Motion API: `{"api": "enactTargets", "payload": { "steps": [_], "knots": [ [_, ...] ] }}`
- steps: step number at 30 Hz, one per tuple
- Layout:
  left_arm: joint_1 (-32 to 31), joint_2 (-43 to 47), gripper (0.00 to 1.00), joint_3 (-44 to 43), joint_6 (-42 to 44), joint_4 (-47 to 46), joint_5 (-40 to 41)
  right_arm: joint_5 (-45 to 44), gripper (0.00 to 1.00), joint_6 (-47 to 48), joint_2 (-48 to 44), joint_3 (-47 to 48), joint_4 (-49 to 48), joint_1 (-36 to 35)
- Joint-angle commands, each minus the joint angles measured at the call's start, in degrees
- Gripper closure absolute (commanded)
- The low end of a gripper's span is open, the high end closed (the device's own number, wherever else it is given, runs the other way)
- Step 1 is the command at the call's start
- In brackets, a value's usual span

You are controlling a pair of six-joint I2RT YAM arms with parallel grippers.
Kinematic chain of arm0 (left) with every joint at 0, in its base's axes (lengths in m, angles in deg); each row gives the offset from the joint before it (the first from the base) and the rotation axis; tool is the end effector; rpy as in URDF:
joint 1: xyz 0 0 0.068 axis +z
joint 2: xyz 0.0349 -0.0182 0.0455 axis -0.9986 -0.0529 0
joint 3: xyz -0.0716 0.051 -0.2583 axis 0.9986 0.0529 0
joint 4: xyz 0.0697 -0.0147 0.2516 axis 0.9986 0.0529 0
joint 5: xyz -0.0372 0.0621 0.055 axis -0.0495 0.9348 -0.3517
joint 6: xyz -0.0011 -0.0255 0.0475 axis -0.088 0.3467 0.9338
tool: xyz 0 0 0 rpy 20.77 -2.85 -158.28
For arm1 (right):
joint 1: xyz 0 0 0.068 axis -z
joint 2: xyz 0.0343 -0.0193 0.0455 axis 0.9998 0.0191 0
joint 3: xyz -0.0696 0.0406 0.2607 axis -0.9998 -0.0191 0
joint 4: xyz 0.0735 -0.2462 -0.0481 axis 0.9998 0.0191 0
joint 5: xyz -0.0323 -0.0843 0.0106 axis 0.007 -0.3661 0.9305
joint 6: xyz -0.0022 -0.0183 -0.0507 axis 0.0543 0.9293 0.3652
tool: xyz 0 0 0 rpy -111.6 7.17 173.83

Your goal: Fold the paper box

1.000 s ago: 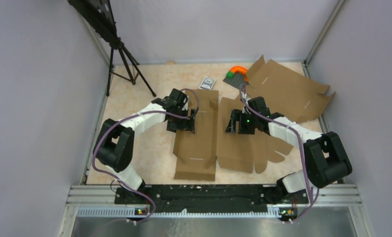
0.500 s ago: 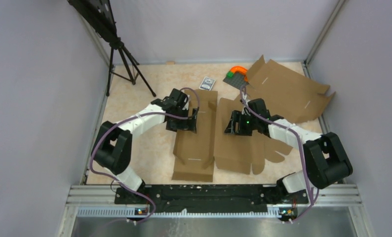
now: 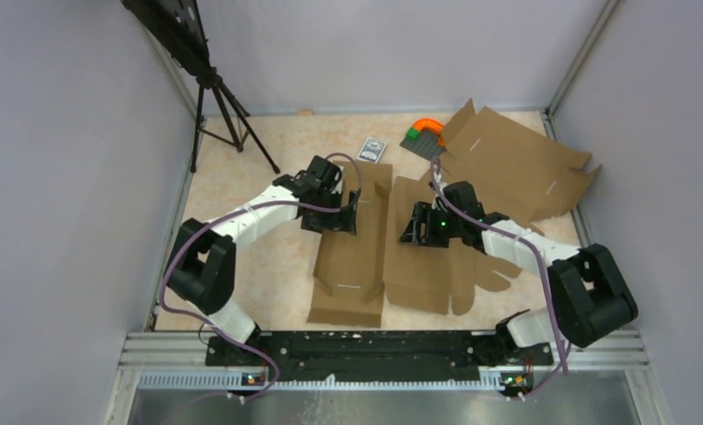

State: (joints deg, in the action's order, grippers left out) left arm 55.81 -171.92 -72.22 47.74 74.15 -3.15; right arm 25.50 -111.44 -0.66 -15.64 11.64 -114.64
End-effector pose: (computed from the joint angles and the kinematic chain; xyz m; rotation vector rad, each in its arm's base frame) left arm 0.2819 -0.1755 0.2188 0.2176 2.7403 -0.4534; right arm 0.2406 0.1304 0.1835 -0.0714 2.5335 0.8783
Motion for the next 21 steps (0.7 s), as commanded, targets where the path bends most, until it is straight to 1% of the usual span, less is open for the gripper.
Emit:
{"api": "enactTargets", "payload": {
  "steps": [1, 5, 9, 13, 18, 21],
  "knots": [
    [-0.6, -0.8, 0.01, -3.9, 4.7, -2.1, -1.4, 2.4, 0.36, -2.0, -3.1, -2.2, -1.7, -1.5],
    [0.3, -4.7, 0.01, -8.6, 9.4, -0.5, -1.8, 2.1, 0.36, -3.3, -6.2, -4.5, -2.4, -2.3],
    [0.6, -9.9, 0.01, -14.1, 9.4, 2.2, -1.3, 1.3, 0.36, -3.5, -8.3, -5.4, -1.3, -2.4],
    [0.6, -12.4, 0.01, -16.5, 9.6, 0.4, -3.3, 0.1, 0.36, -2.9, -8.6, -5.2, -0.3, -2.4],
    [0.6, -14.8, 0.01, -20.6, 11.1, 2.0, -0.7, -4.3, 0.36, -0.9, -7.9, -1.1, 3.4, -2.3],
    [0.7, -14.7, 0.01, -21.0, 11.7, 2.3, 0.2, -6.1, 0.36, 0.8, -6.8, 2.8, 6.2, -1.1]
  ]
}}
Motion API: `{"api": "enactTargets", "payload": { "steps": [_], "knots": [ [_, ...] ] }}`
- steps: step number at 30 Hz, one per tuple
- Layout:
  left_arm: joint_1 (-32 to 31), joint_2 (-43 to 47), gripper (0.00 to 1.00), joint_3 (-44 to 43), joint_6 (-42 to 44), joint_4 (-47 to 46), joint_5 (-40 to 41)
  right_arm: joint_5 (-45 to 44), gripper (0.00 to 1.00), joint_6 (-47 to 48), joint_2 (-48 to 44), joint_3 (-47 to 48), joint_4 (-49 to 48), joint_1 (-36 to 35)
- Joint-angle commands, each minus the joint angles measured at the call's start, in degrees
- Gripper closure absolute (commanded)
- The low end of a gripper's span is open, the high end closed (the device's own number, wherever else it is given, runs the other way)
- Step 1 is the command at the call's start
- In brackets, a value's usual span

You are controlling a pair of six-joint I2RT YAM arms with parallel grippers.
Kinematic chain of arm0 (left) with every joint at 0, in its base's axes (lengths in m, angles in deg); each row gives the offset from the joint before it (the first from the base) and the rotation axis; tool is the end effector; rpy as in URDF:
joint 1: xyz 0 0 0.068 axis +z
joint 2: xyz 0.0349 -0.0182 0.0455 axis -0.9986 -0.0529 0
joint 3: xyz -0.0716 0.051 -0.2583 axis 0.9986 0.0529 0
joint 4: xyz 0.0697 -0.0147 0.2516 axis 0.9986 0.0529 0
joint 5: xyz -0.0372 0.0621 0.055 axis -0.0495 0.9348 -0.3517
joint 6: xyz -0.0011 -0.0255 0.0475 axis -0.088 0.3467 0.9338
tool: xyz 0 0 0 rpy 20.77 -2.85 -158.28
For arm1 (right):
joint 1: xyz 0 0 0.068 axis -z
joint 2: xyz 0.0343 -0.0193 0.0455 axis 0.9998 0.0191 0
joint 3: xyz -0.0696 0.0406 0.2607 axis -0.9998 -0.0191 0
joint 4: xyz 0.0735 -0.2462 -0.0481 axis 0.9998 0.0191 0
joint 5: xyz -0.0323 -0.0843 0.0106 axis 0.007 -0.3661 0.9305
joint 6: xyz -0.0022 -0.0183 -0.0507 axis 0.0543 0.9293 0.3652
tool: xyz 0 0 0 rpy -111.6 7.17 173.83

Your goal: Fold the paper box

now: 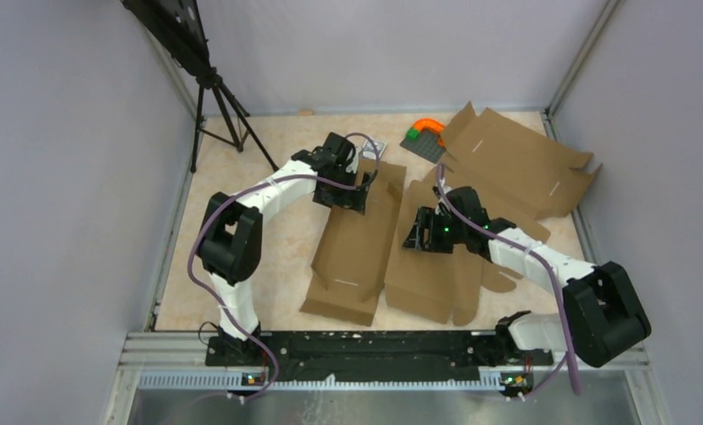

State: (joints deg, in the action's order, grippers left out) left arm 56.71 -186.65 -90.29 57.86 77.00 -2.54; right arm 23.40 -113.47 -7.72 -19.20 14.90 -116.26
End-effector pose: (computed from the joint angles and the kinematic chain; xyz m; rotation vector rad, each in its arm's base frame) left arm 0.3456 -0.2062 0.2204 0.4293 2.6825 -0.3896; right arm 0.2154 0.1247 0.1900 -0.0452 2.5380 0.8612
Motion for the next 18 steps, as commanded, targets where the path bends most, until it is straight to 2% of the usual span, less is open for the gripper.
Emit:
{"api": "enactTargets", "payload": {
  "steps": [1, 12, 18],
  "knots": [
    [-0.1, 0.2, 0.01, -3.0, 1.7, -0.6, 0.0, -3.9, 0.36, 3.2, 0.8, 7.4, 3.2, 1.4],
    [0.9, 1.3, 0.01, -1.5, 1.6, -0.9, -0.1, -0.7, 0.38, 2.6, 9.2, 12.0, -3.8, 6.4],
    [1.3, 1.5, 0.01, -0.5, 1.4, -1.4, -1.7, -0.4, 0.38, 3.2, 13.3, 19.5, -2.9, 8.0]
  ]
}}
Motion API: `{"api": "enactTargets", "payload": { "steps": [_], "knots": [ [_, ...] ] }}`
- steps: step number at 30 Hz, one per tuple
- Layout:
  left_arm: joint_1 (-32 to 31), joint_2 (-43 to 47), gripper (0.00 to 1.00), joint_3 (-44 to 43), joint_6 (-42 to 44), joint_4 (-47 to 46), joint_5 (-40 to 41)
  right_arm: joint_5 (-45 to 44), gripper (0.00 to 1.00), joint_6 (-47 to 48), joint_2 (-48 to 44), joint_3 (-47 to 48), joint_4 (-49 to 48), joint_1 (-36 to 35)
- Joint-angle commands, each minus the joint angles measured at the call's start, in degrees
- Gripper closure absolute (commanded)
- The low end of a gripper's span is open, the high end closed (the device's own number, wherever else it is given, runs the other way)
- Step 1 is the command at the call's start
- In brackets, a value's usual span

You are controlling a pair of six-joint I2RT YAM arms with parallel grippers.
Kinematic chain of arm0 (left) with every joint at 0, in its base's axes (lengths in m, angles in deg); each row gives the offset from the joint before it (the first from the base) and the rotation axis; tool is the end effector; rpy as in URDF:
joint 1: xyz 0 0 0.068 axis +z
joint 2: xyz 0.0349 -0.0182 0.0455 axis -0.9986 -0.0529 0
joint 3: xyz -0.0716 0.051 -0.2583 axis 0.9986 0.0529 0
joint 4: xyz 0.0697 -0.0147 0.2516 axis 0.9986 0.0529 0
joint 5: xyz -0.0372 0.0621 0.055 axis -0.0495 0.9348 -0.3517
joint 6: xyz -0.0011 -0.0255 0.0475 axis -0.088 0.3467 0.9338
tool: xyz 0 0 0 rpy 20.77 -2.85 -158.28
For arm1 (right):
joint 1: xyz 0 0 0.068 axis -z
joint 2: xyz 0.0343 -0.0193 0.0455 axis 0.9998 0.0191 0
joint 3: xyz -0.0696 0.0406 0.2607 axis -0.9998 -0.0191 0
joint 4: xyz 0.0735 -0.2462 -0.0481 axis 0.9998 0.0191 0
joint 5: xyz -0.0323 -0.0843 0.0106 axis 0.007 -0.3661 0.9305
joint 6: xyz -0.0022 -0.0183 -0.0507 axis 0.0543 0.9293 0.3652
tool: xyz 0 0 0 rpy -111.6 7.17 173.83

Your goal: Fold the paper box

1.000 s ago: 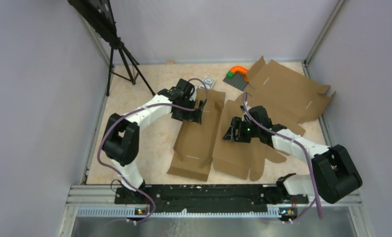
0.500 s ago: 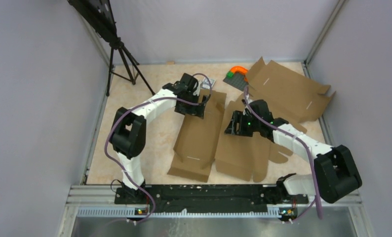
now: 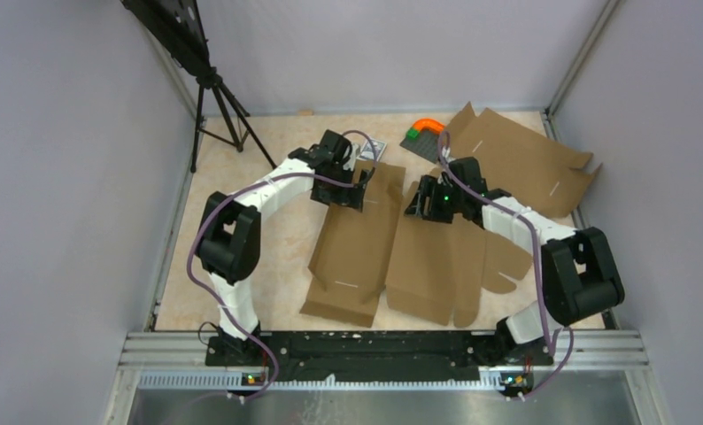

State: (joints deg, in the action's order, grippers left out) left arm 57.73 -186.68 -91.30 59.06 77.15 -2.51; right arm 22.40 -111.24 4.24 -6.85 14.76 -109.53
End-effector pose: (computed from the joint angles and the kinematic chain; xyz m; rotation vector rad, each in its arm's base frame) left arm 0.3512 -0.2011 0.2253 0.4316 2.6635 -0.3830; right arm 0.2807 0.1176 0.2025 0.0600 2.4951 0.7816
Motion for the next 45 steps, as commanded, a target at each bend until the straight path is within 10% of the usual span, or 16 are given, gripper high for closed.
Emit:
{"api": "enactTargets", "payload": {
  "steps": [1, 18, 33, 45],
  "knots": [
    [0.3, 1.5, 0.01, 0.8, 0.1, -1.8, -2.0, 0.6, 0.38, 1.2, 1.8, 8.6, -2.4, 1.5],
    [0.3, 2.2, 0.02, 3.5, -3.2, -4.4, -4.1, 5.8, 0.07, 4.1, 23.5, 29.6, -6.4, 5.3],
    [0.3, 3.0, 0.03, 5.3, -5.0, -5.2, -3.6, 17.6, 0.08, 9.9, 43.6, 52.0, -1.1, 5.9],
    [0.1, 4.3, 0.09, 7.0, -6.3, -4.9, -2.9, 28.8, 0.12, 6.0, 40.0, 44.7, -6.7, 4.8]
  ]
}}
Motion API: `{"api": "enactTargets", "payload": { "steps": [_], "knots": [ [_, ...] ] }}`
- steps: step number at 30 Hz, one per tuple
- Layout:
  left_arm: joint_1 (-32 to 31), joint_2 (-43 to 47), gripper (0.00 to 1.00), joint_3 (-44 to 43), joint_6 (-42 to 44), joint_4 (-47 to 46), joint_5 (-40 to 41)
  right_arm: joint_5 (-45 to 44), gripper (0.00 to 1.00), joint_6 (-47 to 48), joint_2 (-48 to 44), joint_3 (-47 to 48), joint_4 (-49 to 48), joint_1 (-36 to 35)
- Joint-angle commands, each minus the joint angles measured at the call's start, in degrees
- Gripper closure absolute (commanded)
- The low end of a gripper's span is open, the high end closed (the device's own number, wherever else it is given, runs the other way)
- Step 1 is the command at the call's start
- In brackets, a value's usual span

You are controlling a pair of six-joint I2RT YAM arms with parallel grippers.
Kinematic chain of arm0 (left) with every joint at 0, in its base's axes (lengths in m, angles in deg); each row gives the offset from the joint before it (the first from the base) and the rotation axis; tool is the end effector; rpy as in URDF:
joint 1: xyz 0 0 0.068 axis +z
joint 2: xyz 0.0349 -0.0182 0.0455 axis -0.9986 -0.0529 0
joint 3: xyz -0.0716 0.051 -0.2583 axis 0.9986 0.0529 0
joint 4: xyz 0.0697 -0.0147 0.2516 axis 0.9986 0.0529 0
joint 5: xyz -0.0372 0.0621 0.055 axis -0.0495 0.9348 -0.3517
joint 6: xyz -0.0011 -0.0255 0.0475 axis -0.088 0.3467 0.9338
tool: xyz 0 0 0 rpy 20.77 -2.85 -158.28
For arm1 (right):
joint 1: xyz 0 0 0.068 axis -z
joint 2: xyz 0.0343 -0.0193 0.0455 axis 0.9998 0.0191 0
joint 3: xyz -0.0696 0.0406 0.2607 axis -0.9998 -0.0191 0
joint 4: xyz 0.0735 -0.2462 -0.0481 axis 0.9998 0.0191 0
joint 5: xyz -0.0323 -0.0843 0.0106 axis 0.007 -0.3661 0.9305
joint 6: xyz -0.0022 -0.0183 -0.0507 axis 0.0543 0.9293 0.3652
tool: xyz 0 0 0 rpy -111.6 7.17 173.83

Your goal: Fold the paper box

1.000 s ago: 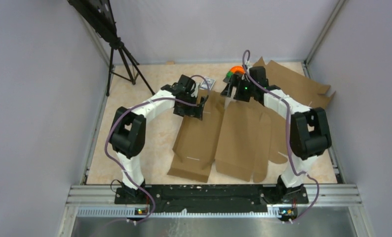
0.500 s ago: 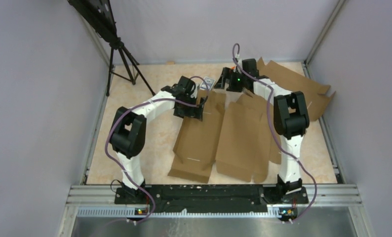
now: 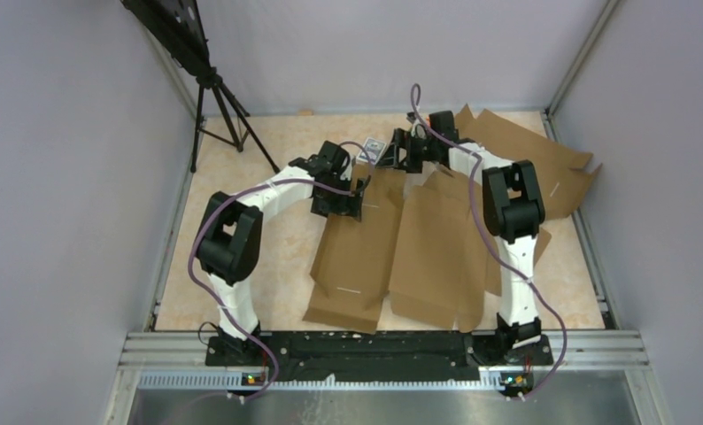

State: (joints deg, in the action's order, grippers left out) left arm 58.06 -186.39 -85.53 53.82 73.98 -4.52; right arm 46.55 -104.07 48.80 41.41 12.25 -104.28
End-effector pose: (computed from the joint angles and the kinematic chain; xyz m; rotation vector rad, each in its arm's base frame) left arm 0.3426 -0.1951 0.2003 0.3156 2.7362 -0.4371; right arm 0.4790 0.1566 0.1713 -0.2443 2.3282 1.1918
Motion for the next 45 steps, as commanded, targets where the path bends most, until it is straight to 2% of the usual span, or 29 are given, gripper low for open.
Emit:
{"api": "enactTargets", "payload": {
  "steps": [1, 8, 13, 18, 22, 30, 32, 38, 42, 44, 45],
  "knots": [
    [-0.2, 4.3, 0.09, 1.4, -1.0, -1.4, -0.5, 4.9, 0.12, -1.3, -5.3, -4.3, -4.4, -0.6],
    [-0.1, 7.5, 0.15, 4.2, -1.1, 0.5, 2.5, 3.4, 0.14, 0.9, -9.5, -8.7, -3.1, -1.6],
    [-0.2, 8.8, 0.21, 5.1, -1.2, 2.1, 3.8, -1.2, 0.23, 6.1, -9.3, -6.5, 2.1, -3.0],
    [-0.1, 8.8, 0.32, 6.3, -1.5, 1.8, 3.2, -2.9, 0.46, 9.4, -5.9, -1.4, 7.0, -3.9],
    [-0.1, 8.5, 0.39, 7.0, -2.0, 1.5, 3.6, -4.6, 0.65, 11.0, -6.1, -1.4, 7.2, -4.3],
    [-0.1, 6.8, 0.58, 6.7, -2.2, 1.8, 3.5, -5.0, 0.91, 11.6, -11.3, -5.6, 4.8, -5.3],
    [-0.1, 6.8, 0.65, 6.6, -2.2, 2.0, 3.8, -4.9, 0.92, 11.0, -13.6, -8.7, 1.7, -5.5],
    [-0.1, 7.8, 0.76, 6.7, -2.5, 3.0, 4.8, -3.8, 0.89, 10.8, -18.5, -17.2, -8.2, -5.7],
    [-0.2, 7.4, 0.92, 6.4, -2.4, 3.8, 5.2, -0.3, 0.88, 11.5, -20.1, -20.8, -14.4, -5.6],
    [-0.1, 7.0, 1.0, 6.3, -2.4, 4.1, 5.2, 0.7, 0.85, 12.7, -19.8, -20.6, -14.5, -5.7],
    [-0.1, 7.1, 1.0, 6.4, -2.5, 4.1, 5.3, 0.6, 0.8, 13.5, -19.2, -20.0, -13.4, -5.7]
  ]
}}
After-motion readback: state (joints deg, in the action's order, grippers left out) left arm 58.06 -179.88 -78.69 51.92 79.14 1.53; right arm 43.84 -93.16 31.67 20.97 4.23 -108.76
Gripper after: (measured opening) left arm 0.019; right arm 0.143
